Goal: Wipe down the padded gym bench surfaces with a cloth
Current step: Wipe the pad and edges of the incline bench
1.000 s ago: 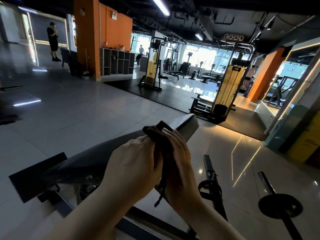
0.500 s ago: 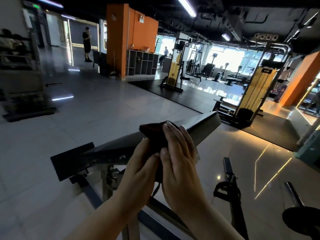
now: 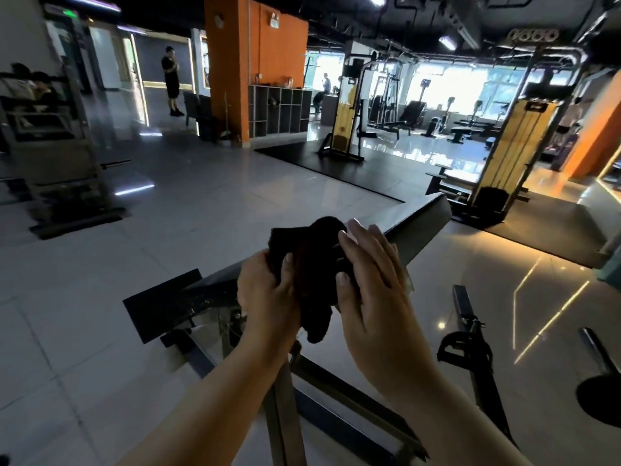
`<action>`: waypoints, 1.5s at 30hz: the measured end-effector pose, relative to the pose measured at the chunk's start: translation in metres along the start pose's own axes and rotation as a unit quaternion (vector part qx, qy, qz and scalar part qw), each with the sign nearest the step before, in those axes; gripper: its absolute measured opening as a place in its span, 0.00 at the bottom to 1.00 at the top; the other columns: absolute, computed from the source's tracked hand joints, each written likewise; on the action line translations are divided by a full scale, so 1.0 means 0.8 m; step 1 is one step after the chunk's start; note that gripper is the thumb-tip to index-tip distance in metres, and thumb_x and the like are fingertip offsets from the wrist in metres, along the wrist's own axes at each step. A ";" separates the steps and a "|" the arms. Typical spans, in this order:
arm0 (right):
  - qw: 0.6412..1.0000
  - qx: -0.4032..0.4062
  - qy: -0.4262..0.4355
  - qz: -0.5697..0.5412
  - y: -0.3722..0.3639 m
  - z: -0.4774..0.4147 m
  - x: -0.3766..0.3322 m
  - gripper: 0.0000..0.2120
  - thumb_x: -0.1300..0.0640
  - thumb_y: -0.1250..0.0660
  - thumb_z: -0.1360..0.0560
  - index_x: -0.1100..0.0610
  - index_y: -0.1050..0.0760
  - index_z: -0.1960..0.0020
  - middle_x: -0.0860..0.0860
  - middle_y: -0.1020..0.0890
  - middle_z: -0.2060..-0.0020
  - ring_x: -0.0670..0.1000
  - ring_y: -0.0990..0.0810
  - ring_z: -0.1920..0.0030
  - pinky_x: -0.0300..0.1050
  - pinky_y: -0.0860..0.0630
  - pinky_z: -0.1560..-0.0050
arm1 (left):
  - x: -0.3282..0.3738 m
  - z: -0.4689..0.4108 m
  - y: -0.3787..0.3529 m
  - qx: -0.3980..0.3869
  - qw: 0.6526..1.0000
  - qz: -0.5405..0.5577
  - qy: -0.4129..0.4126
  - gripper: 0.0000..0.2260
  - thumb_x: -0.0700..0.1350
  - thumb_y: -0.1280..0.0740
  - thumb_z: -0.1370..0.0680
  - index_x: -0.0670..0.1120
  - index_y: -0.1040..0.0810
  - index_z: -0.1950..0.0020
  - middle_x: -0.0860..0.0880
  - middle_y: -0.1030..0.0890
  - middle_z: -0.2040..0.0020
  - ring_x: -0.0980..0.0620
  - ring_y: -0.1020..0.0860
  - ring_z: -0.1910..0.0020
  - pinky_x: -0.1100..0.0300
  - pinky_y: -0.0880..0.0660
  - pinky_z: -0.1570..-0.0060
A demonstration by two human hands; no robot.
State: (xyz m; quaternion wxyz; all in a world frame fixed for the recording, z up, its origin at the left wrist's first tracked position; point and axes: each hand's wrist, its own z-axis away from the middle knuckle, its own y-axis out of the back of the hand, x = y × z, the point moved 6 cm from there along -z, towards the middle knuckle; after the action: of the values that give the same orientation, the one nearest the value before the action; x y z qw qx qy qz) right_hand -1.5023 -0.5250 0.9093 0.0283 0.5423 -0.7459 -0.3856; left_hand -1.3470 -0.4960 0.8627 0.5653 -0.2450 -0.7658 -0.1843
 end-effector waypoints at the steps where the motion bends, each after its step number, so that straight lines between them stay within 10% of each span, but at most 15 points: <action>1: 1.000 -0.004 0.003 0.023 -0.004 -0.004 0.001 0.22 0.52 0.47 0.16 0.57 0.36 0.23 0.49 0.36 0.23 0.44 0.48 0.20 0.43 0.50 0.21 | 0.002 0.003 -0.001 0.010 1.000 0.011 -0.019 0.09 0.55 0.38 0.22 0.57 0.30 0.43 0.55 0.25 0.45 0.49 0.23 0.43 0.41 0.24 0.41; 5: 0.998 0.001 0.008 0.058 -0.010 -0.002 -0.001 0.23 0.57 0.45 0.18 0.58 0.38 0.23 0.51 0.37 0.24 0.48 0.47 0.20 0.45 0.48 0.20 | 0.028 0.037 -0.016 -0.100 0.977 0.100 -0.157 0.22 0.51 0.40 0.22 0.62 0.36 0.28 0.51 0.38 0.25 0.47 0.35 0.26 0.37 0.33 0.31; 9: 0.999 0.007 0.015 0.042 -0.010 -0.001 0.000 0.26 0.49 0.42 0.18 0.60 0.37 0.24 0.54 0.36 0.23 0.53 0.44 0.20 0.44 0.47 0.21 | 0.040 0.047 -0.039 -0.164 0.963 0.051 -0.209 0.19 0.53 0.49 0.18 0.56 0.36 0.26 0.60 0.37 0.26 0.56 0.42 0.23 0.41 0.48 0.24; 14: 0.999 0.036 -0.022 -0.013 -0.006 -0.004 -0.003 0.21 0.56 0.47 0.17 0.56 0.33 0.26 0.45 0.33 0.25 0.48 0.41 0.21 0.42 0.44 0.23 | -0.001 0.026 -0.035 -0.127 0.930 -0.042 -0.343 0.18 0.50 0.45 0.18 0.46 0.35 0.29 0.45 0.32 0.28 0.49 0.34 0.26 0.39 0.45 0.24; 21: 0.998 0.054 -0.039 0.014 -0.004 -0.004 -0.003 0.18 0.60 0.45 0.17 0.58 0.29 0.28 0.46 0.31 0.27 0.48 0.41 0.22 0.41 0.44 0.23 | -0.052 -0.004 -0.018 -0.056 0.986 0.019 -0.157 0.18 0.49 0.49 0.17 0.47 0.33 0.29 0.48 0.30 0.28 0.53 0.38 0.24 0.42 0.49 0.22; 28: 0.993 0.050 -0.044 0.100 -0.004 -0.008 -0.017 0.17 0.57 0.45 0.17 0.58 0.26 0.33 0.49 0.26 0.33 0.50 0.34 0.26 0.46 0.38 0.26 | -0.017 0.018 -0.039 -0.077 0.932 -0.048 -0.351 0.17 0.50 0.49 0.16 0.46 0.34 0.30 0.46 0.30 0.29 0.46 0.32 0.27 0.42 0.43 0.25; 34: 0.920 -0.040 0.051 0.386 -0.032 -0.042 -0.045 0.16 0.53 0.42 0.18 0.57 0.20 0.39 0.52 0.18 0.41 0.56 0.24 0.38 0.54 0.34 0.33 | -0.096 -0.028 -0.005 -0.036 0.984 -0.013 -0.174 0.18 0.47 0.49 0.18 0.44 0.32 0.31 0.45 0.28 0.31 0.49 0.34 0.26 0.37 0.48 0.25; 41: 0.907 0.028 0.105 0.406 -0.040 -0.037 -0.043 0.15 0.54 0.43 0.17 0.57 0.17 0.46 0.52 0.15 0.48 0.56 0.19 0.47 0.56 0.29 0.37 | -0.057 -0.002 -0.026 -0.067 0.932 -0.040 -0.355 0.18 0.51 0.49 0.16 0.47 0.36 0.28 0.46 0.32 0.29 0.46 0.35 0.25 0.40 0.45 0.24; 45: 0.907 0.070 0.105 0.401 -0.046 -0.037 -0.045 0.13 0.55 0.40 0.18 0.55 0.17 0.48 0.49 0.15 0.50 0.55 0.19 0.49 0.55 0.30 0.37 | -0.124 -0.044 -0.001 -0.034 0.966 -0.028 -0.255 0.18 0.48 0.48 0.18 0.45 0.34 0.30 0.44 0.29 0.30 0.45 0.34 0.26 0.34 0.47 0.26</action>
State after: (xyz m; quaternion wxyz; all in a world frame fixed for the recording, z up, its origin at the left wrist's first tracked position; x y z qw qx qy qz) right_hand -1.4450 -0.5157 0.9215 0.2210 0.2357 -0.9181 -0.2294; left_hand -1.2962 -0.5330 0.7783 0.3377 -0.2816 -0.8843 -0.1573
